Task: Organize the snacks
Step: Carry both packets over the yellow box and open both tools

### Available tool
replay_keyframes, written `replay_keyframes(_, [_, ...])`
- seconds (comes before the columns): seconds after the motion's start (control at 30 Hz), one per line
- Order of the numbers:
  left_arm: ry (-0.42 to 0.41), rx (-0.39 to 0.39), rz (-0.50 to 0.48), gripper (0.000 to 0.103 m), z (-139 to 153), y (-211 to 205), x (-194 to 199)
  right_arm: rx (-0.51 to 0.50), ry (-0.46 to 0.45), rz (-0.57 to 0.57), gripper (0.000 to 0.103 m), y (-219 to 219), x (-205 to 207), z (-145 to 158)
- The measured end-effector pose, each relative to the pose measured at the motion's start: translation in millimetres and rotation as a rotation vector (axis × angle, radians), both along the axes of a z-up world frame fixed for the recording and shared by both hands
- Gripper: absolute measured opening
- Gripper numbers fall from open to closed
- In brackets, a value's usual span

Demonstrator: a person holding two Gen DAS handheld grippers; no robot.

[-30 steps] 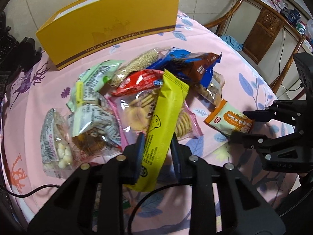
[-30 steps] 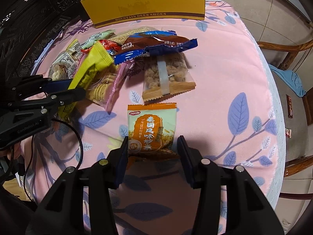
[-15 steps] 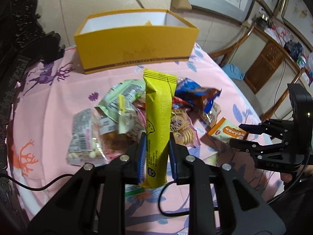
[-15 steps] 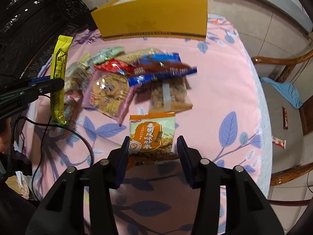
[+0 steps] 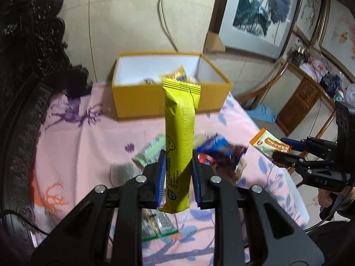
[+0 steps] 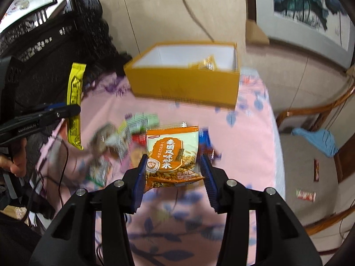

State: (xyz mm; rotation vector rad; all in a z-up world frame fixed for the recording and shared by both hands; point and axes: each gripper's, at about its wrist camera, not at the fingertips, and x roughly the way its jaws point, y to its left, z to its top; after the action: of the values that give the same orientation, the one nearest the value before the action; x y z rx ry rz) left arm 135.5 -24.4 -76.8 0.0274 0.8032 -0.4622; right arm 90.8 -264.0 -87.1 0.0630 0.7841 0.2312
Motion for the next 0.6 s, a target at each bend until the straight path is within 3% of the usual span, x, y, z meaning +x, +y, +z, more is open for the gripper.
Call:
replay_keyframes(0.33, [-0.103, -0.048, 0.022, 0.022, 54, -16, 73, -0.022, -0.216, -0.036, 0.047, -13, 84, 71])
replay_keyframes(0.6, [-0.135, -0.064, 0.092, 0.022, 56, -36, 159, -0.041, -0.277, -0.069, 0.047, -18, 167, 79])
